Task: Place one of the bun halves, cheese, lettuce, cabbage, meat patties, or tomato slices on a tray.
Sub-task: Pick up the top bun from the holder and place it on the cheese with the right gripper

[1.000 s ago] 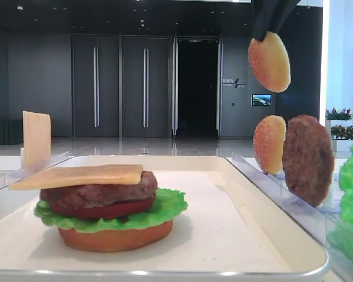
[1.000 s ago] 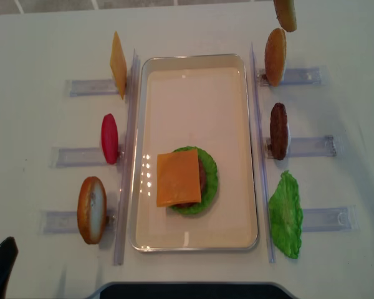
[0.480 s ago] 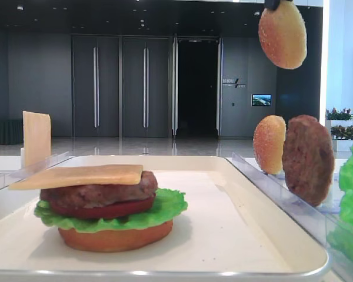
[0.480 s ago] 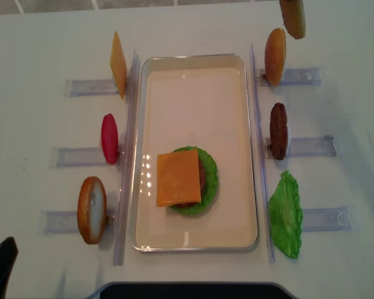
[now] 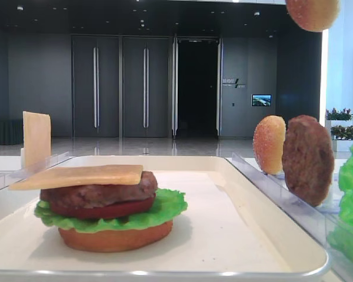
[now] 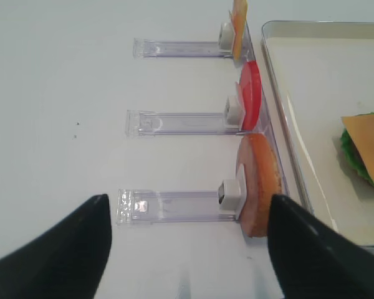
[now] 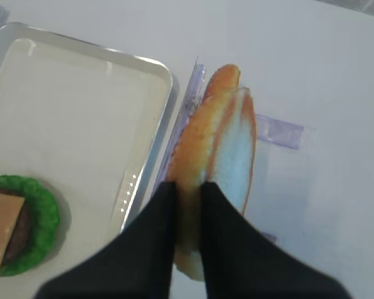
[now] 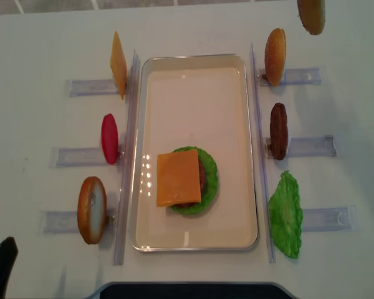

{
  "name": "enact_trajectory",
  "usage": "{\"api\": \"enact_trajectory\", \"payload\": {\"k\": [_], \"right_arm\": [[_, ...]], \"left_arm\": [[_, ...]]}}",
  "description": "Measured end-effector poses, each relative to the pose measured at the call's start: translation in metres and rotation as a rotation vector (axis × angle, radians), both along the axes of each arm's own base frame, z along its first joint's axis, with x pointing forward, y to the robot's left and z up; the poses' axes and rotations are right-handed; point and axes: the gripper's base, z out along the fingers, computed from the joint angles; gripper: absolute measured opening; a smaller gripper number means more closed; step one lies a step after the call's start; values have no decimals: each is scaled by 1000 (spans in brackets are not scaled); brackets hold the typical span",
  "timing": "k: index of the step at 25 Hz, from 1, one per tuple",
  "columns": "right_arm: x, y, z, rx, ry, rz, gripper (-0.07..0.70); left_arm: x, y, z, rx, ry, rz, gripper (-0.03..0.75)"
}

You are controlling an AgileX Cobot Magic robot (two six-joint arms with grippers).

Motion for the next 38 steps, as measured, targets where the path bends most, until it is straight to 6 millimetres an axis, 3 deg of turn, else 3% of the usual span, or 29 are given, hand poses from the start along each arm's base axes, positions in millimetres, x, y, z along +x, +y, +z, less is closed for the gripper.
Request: {"api": "enact_trajectory", "payload": {"k": [12, 19, 27, 38], "right_arm": [[-82, -37, -22, -3, 40, -32, 106], [-112, -48, -29, 24, 41, -43, 106], [-116, -48, -30, 53, 43, -37, 106], [-114, -21, -50, 298, 87, 85, 106]], "left_arm": [[0, 0, 0, 0, 0, 0, 591], [0, 0, 0, 0, 0, 0, 591], [0, 0, 0, 0, 0, 0, 590], [0, 0, 0, 0, 0, 0, 589]]}}
